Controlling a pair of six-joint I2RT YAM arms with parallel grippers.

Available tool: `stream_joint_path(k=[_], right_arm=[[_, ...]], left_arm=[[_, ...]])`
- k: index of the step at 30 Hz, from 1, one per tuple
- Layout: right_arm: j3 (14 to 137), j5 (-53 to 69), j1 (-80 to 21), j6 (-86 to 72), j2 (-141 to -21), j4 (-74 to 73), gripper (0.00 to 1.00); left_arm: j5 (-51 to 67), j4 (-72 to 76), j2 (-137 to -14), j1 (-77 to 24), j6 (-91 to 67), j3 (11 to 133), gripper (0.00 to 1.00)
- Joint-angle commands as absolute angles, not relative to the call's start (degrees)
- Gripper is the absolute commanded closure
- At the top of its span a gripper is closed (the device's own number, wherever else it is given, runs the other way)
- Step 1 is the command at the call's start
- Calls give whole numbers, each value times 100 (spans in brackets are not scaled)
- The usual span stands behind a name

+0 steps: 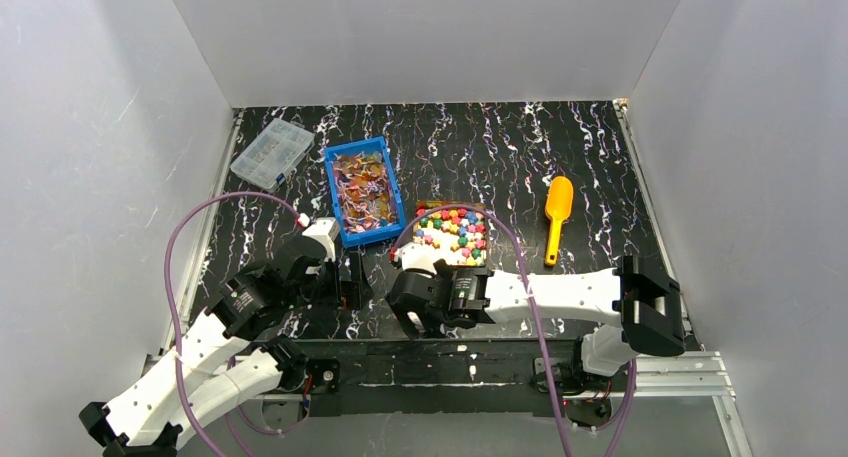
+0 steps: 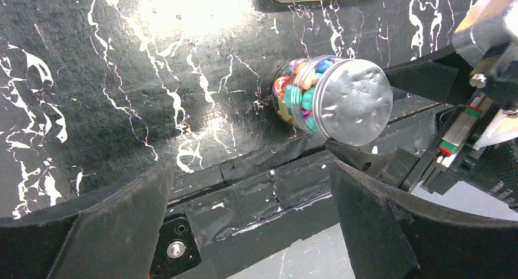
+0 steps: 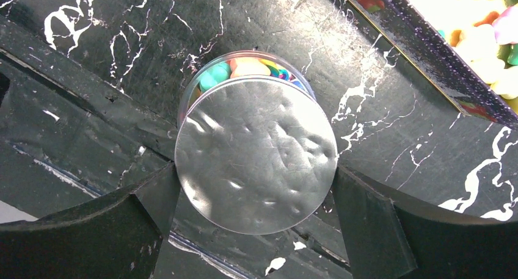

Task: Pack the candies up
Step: Close the bottle lid on the packing bottle.

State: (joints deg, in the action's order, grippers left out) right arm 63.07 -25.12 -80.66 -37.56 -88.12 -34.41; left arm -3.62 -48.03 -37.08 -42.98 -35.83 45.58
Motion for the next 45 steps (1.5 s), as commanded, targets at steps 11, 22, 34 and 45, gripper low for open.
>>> stream_joint_path(k=[11,22,34,45], right_arm=[[6402,-2665,-8095,-3777,-9158,-2998,2],[6464,-2762,-8093,-3720,-9117,-2953,5],[6468,-2648,-8095,-3711,-9375,-2926,5],[6522,-2513,-8078,-3674,-9703,-2896,2]], left_arm=[[-354,-4855,-3656,-4311,-3557,4562,1],[-326,-4794,-3704,-4313,-3551,4527,1],[-307,-4757,-3731,-4311,-3540,4518,1],[-243,-4703,-3720,-4315,-3553,4457,1]])
